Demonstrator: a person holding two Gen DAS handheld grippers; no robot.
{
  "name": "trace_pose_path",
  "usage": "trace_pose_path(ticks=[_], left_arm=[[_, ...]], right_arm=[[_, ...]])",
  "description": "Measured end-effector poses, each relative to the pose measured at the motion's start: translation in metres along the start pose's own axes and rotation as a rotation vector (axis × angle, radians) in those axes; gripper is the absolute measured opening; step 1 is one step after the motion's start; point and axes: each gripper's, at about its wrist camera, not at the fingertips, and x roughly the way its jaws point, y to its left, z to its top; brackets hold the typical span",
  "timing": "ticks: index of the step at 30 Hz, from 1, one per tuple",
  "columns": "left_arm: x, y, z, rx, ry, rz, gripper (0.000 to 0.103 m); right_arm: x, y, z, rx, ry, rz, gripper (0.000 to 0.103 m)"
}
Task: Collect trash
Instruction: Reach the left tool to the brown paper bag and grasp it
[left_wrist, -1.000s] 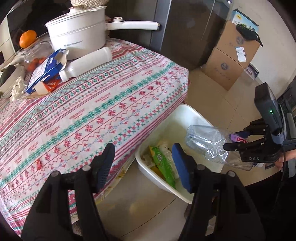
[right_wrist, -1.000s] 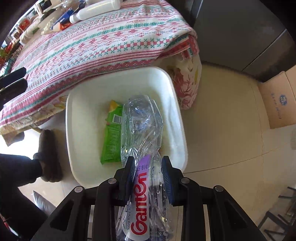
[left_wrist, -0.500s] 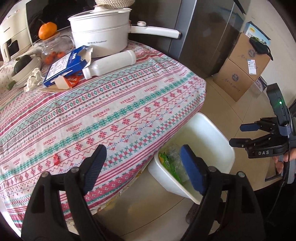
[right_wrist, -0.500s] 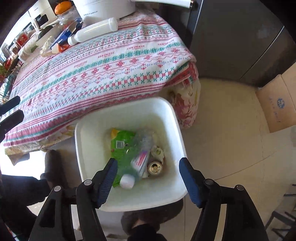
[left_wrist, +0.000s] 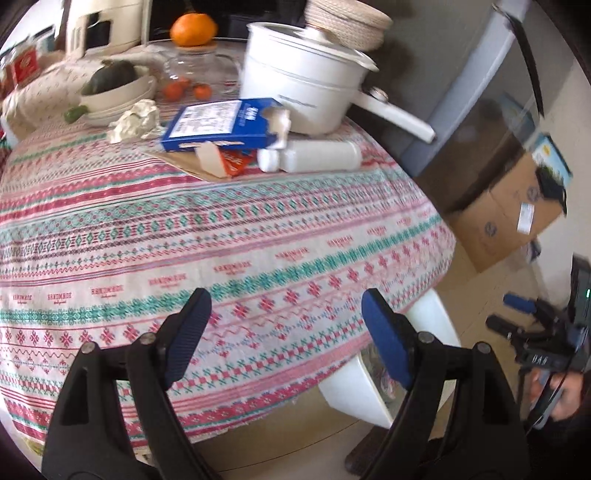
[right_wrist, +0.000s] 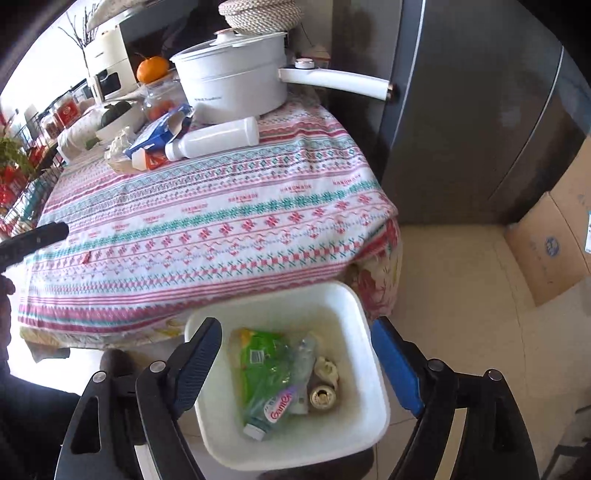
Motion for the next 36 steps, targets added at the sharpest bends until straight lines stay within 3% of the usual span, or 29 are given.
trace_pose_path(ticks=[4,10,16,22,28,36], left_arm=[[0.012,0.032,0.022,-0.108,-0.028,0.013,0.083],[0.05,0.075,0.053,-0.294,-0.081,0.035,0.064],[0.085,0.09,0.08,-0.369,-0.108,0.029,0.052],[0.121,0.105,0.093,-0.42,-0.066,0.014,0.016],[0.11,0.106,0.095,-0.355,-0.092,0.03,0.009],[0.061,0.108,0.066,-0.285,-0.019,0.074,0.003]], right_arm=[[0.007,0.015,0.014,-0.006,-0.013,0.016,0.084],[0.029,0.053,0.039,-0.043,-0.02,0.055,0.085],[0.043,0.087,0.06,-0.106,-0.032,0.056,0.085],[0.058,0.091,0.069,-0.12,-0.023,0.042,0.085],[0.066,0.078,0.069,-0.067,0.005,0.035,0.085],[0.058,0.071,0.066,-0.014,-0.012,0.009,0.085]])
